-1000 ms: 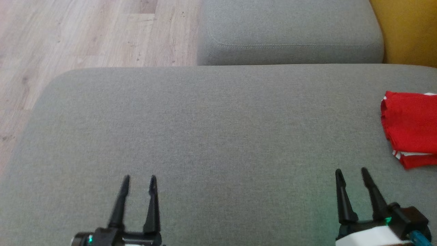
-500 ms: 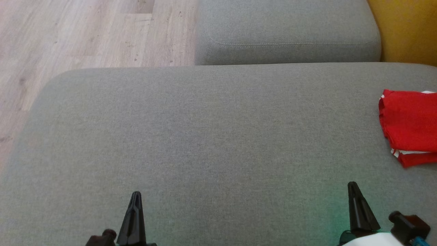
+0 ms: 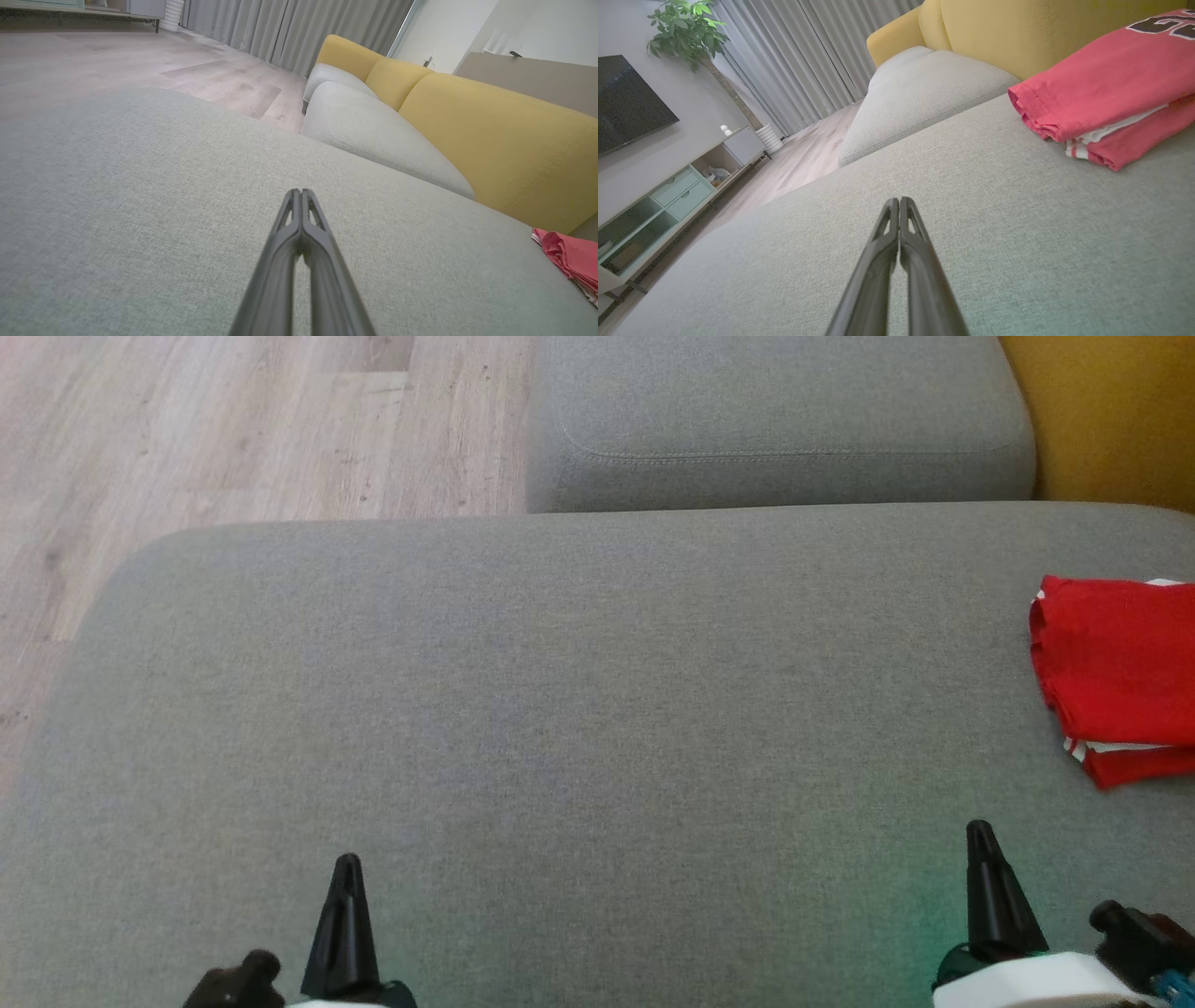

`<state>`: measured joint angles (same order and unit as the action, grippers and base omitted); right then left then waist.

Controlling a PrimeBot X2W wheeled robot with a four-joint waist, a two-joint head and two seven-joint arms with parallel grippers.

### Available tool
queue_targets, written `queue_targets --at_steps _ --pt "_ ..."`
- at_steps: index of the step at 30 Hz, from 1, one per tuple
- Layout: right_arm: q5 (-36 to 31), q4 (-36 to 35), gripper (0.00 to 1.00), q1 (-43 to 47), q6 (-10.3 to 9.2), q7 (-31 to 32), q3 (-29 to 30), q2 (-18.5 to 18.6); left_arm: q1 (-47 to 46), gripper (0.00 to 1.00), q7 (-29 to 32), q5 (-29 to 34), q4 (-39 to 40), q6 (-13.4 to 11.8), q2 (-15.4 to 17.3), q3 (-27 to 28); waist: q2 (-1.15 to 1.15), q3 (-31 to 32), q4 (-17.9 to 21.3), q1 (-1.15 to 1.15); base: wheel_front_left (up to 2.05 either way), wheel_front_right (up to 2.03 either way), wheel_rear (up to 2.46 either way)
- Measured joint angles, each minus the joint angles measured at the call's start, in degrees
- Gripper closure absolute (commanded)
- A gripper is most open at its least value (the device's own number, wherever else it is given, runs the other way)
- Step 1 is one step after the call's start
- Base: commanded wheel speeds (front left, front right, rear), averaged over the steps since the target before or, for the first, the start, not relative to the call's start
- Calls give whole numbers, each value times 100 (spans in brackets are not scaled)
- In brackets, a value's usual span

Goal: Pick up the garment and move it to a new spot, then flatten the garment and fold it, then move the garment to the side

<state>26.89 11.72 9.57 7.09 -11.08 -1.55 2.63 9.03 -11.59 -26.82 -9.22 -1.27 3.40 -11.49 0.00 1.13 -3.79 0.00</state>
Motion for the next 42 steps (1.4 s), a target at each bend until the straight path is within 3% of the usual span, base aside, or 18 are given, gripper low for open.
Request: queue_targets --at_steps 42 --pt "2838 153 100 -496 0 625 241 34 -477 100 626 -2867 -252 347 53 479 0 -56 160 0 0 0 0"
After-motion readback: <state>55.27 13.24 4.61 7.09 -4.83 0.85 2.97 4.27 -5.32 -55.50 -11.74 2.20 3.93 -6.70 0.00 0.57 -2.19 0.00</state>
